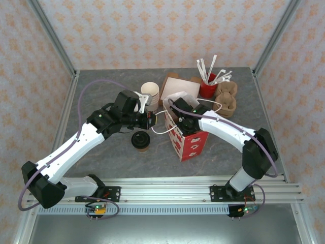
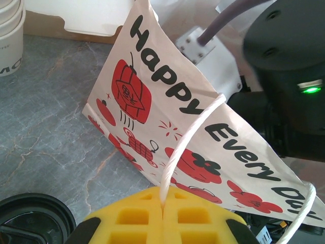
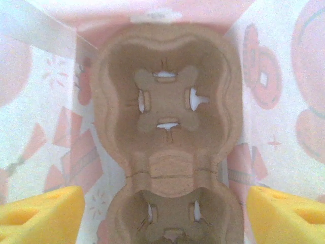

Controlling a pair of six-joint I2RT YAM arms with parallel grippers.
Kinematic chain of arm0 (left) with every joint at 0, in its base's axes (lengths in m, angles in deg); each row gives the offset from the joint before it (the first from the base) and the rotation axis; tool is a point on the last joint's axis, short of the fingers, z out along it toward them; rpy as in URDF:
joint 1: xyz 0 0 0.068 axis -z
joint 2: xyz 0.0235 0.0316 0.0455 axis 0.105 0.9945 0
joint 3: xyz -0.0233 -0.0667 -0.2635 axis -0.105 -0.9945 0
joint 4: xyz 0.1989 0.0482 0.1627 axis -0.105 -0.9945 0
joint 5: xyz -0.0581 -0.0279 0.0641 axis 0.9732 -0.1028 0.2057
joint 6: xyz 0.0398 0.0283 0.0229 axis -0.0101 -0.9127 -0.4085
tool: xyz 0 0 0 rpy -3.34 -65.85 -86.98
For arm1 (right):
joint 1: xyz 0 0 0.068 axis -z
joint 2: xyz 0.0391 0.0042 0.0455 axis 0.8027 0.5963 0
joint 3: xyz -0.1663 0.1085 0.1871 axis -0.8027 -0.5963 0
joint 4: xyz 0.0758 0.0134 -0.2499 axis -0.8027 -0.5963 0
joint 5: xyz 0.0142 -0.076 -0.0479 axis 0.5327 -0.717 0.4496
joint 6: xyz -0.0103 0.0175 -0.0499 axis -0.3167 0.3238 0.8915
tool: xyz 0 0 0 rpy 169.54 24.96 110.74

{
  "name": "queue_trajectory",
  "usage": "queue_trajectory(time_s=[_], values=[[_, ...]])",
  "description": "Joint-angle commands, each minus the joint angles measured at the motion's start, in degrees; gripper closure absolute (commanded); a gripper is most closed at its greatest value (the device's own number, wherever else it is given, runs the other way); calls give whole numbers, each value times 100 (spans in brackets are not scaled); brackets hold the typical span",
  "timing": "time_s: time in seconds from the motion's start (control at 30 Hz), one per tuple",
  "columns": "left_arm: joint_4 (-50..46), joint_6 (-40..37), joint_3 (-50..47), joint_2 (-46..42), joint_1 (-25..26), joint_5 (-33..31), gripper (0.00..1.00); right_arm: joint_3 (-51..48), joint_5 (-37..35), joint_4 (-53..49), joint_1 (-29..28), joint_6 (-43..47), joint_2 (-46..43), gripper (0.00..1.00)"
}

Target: Pack the takeout coffee

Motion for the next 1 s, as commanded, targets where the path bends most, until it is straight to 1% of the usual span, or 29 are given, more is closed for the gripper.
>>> queue_trajectory(time_s=[0.0, 0.3, 0.5, 0.87, 0.97], values=[[47, 13, 146, 45, 46, -120, 100, 293, -57, -365, 19, 70, -211, 14], [79, 47, 198, 87, 89, -102, 100, 980, -185, -642, 13, 168, -382, 11], [79, 14, 229, 157, 163, -107, 100, 1512, -396, -916, 14, 311, -363, 11], [176, 96, 199, 226, 250, -129, 100, 2442, -487, -1278, 11, 514, -531, 11], [227, 124, 200, 249, 279, -137, 100, 2766, -669, -1467, 13, 613, -511, 11]])
